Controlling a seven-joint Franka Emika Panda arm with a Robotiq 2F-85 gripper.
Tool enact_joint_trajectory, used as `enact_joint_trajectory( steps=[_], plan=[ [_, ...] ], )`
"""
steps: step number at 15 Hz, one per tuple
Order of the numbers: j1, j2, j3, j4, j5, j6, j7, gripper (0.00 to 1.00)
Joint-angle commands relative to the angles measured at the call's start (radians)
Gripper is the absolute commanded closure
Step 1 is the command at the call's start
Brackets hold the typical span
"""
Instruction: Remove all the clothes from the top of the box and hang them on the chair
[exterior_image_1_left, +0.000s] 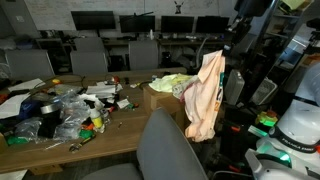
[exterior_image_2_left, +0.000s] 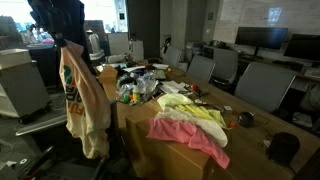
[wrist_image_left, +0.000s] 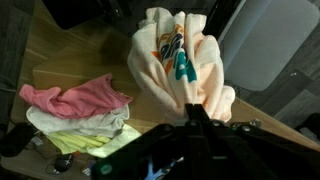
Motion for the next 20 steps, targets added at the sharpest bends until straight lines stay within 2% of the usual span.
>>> enact_joint_trajectory(
  steps=[1, 6, 9, 20],
  plan=[
    [0.050, 0.100, 0.068, 0.102, 0.001, -0.021, -0.041, 0.99],
    [0.121, 0.272, 0.162, 0.218, -0.024, -0.027, -0.092, 0.99],
    [0.155, 0.382, 0.195, 0.290, -0.051, -0.035, -0.124, 0.99],
    [0.261, 0.765, 0.239, 0.562, -0.210, -0.133, -0.214, 0.99]
  ],
)
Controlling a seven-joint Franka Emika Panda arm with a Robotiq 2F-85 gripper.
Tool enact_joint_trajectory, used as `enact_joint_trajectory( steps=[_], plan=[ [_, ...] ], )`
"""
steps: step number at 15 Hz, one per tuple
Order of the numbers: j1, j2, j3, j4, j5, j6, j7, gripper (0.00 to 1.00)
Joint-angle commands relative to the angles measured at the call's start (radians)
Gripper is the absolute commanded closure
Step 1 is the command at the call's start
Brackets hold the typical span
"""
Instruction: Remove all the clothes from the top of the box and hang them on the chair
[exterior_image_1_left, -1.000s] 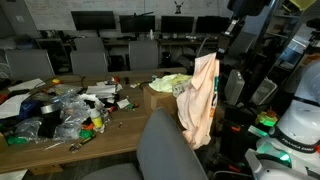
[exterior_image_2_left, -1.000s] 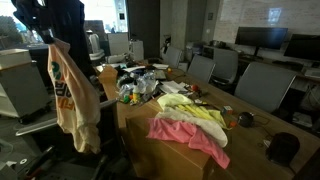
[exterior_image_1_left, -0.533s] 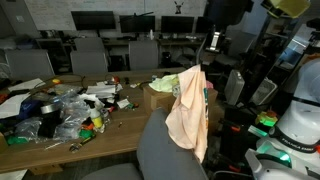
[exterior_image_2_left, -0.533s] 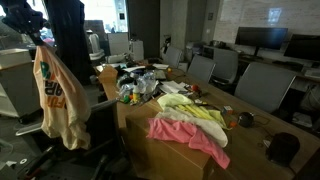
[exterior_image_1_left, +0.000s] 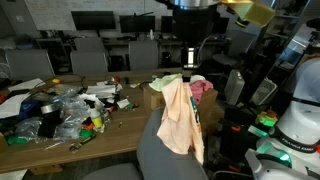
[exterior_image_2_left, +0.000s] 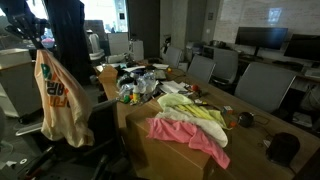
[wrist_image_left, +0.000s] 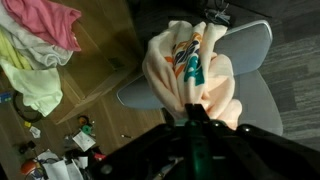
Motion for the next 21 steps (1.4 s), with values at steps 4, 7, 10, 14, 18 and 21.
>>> enact_joint_trajectory(
  steps=[4, 7, 10, 14, 18, 21],
  plan=[
    [0.069, 0.237, 0.010, 0.226, -0.112, -0.111, -0.047, 0.99],
    [0.099, 0.324, 0.006, 0.296, -0.136, -0.131, -0.057, 0.99],
    [0.124, 0.401, -0.001, 0.350, -0.151, -0.161, -0.062, 0.99],
    [0.146, 0.461, -0.018, 0.393, -0.145, -0.198, -0.079, 0.99],
    [0.156, 0.496, -0.030, 0.422, -0.138, -0.227, -0.092, 0.99],
    [0.157, 0.517, -0.040, 0.430, -0.128, -0.229, -0.109, 0.99]
  ],
)
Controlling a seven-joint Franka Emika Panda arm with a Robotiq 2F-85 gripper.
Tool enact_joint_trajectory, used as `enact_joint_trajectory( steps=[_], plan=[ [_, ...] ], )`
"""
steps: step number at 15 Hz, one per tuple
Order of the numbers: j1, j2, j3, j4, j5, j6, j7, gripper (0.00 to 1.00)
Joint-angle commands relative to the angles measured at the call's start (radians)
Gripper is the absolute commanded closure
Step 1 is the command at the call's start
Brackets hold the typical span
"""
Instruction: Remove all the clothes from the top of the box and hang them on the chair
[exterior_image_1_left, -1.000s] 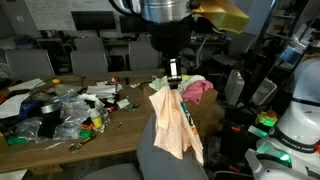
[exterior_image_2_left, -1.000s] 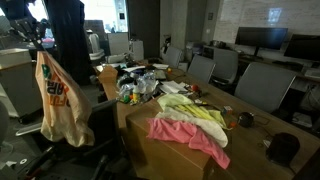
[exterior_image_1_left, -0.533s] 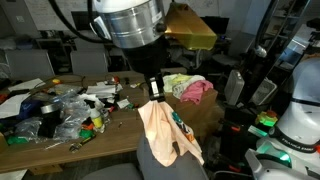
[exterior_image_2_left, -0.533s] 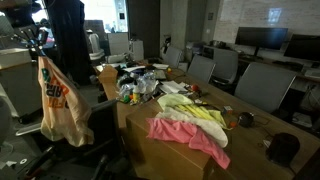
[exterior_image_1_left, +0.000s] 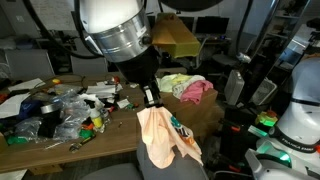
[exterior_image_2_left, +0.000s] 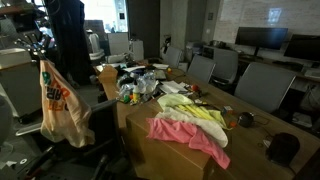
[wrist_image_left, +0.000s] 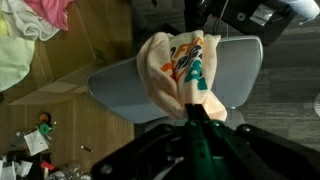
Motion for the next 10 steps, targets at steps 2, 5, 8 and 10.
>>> enact_joint_trajectory(
  steps=[2, 5, 8, 10],
  plan=[
    [0.013, 0.047, -0.027, 0.058, 0.042, -0.024, -0.071, 0.99],
    [0.001, 0.066, -0.036, 0.068, 0.117, -0.024, -0.151, 0.99],
    [0.000, 0.075, -0.048, 0.073, 0.160, -0.029, -0.194, 0.99],
    [-0.001, 0.074, -0.055, 0.071, 0.176, -0.027, -0.207, 0.72]
  ],
)
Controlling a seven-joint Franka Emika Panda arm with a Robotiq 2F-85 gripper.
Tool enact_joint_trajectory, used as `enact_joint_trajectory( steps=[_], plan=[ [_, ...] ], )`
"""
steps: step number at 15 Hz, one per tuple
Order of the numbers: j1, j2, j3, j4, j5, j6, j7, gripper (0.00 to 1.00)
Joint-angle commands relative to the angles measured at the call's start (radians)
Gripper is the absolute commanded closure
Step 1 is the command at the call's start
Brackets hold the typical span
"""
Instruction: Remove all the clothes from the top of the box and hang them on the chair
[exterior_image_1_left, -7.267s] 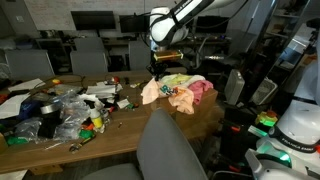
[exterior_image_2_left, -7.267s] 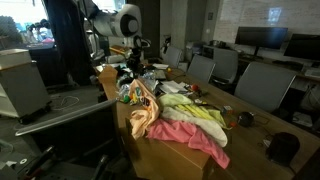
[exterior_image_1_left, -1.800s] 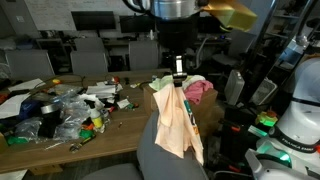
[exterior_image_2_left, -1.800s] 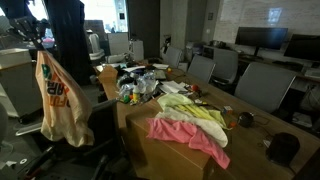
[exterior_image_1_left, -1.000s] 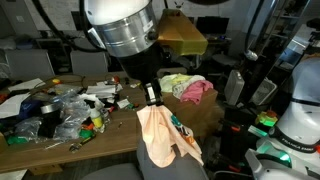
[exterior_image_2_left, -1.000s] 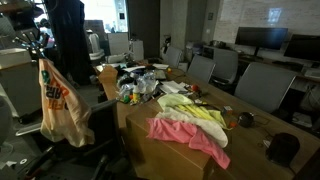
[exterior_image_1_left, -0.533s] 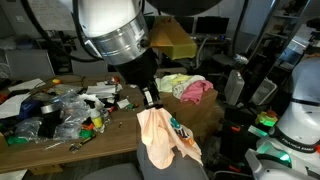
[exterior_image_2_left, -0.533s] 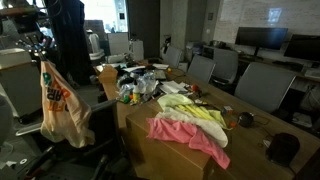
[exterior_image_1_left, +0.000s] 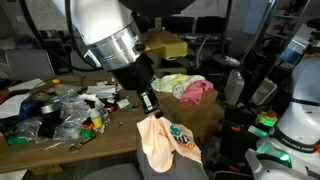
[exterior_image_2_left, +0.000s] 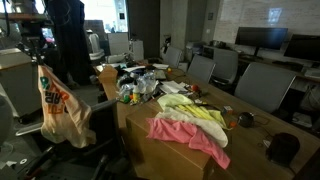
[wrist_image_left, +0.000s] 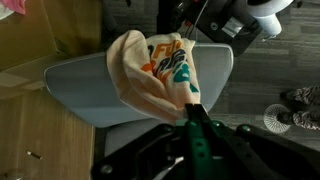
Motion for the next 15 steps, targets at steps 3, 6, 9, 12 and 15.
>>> enact_joint_trajectory(
  steps=[3, 6, 9, 12, 15],
  plan=[
    [-0.006, 0.000, -0.017, 0.034, 0.073, -0.022, -0.066, 0.58],
    [-0.010, -0.012, -0.019, 0.032, 0.097, -0.019, -0.094, 0.33],
    [-0.017, -0.040, -0.019, 0.015, 0.122, -0.003, -0.127, 0.11],
    [-0.043, -0.097, -0.040, -0.017, 0.158, 0.046, -0.123, 0.00],
    [-0.086, -0.172, -0.092, -0.045, 0.157, 0.097, -0.074, 0.00]
  ],
)
